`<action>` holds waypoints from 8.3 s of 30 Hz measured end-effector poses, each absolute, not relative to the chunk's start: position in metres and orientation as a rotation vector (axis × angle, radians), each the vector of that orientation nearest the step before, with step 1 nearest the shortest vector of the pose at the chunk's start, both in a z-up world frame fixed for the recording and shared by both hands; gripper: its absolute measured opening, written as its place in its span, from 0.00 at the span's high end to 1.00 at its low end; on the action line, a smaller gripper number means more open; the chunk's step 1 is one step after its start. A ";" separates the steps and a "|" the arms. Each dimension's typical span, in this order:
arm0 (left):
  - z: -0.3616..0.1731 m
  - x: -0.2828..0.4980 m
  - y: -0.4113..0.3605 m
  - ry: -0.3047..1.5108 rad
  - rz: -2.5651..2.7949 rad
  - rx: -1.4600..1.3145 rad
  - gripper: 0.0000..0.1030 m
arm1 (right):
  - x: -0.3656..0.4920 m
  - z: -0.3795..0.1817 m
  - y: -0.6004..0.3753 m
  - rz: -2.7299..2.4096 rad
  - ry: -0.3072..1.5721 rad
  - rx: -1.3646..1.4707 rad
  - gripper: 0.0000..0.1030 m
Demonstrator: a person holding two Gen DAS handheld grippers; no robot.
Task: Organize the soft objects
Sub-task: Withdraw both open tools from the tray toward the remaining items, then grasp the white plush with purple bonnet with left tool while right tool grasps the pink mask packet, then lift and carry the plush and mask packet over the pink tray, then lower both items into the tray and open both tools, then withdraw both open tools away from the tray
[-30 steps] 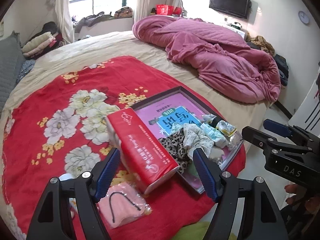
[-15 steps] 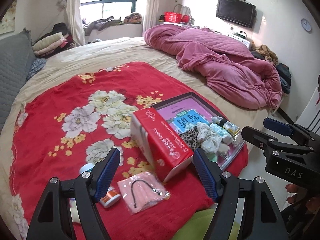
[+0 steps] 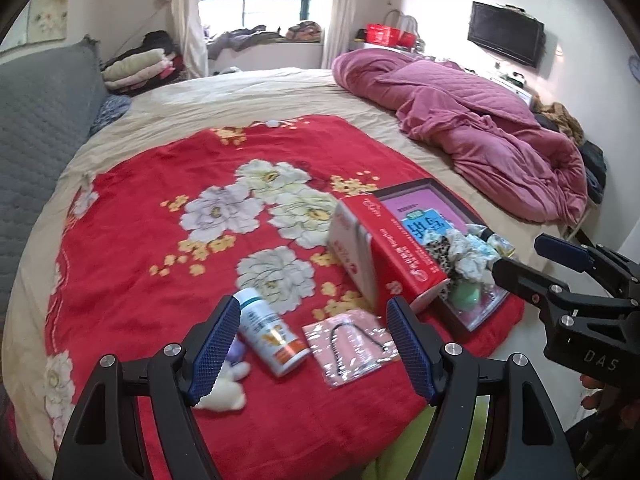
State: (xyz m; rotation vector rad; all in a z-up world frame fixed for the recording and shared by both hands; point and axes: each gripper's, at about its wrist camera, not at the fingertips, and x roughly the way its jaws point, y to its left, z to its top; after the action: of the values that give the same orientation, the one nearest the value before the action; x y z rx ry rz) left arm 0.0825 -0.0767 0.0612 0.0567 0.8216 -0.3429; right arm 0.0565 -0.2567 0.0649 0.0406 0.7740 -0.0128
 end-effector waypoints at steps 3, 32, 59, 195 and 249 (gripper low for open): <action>0.059 0.079 -0.065 0.827 -0.329 0.053 0.25 | 0.057 0.060 -0.248 0.002 0.797 0.034 0.31; -0.018 0.072 0.032 0.971 -0.167 -0.022 0.25 | 0.069 -0.005 -0.192 0.092 0.924 -0.020 0.31; -0.071 0.095 0.032 1.074 -0.158 -0.038 0.25 | 0.117 -0.093 -0.182 0.052 1.067 0.045 0.30; -0.050 0.191 -0.345 1.053 -0.606 0.262 0.58 | 0.159 -0.053 -0.464 -0.113 0.920 0.296 0.57; -0.023 0.189 -0.334 0.986 -0.642 0.176 0.26 | 0.127 -0.006 -0.478 -0.180 0.808 0.319 0.26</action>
State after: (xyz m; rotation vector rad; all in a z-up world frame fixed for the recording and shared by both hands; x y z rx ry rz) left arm 0.1888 -0.3343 -0.0225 0.1762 0.9859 -0.6424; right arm 0.1268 -0.4775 -0.0055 0.3187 0.8079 -0.1801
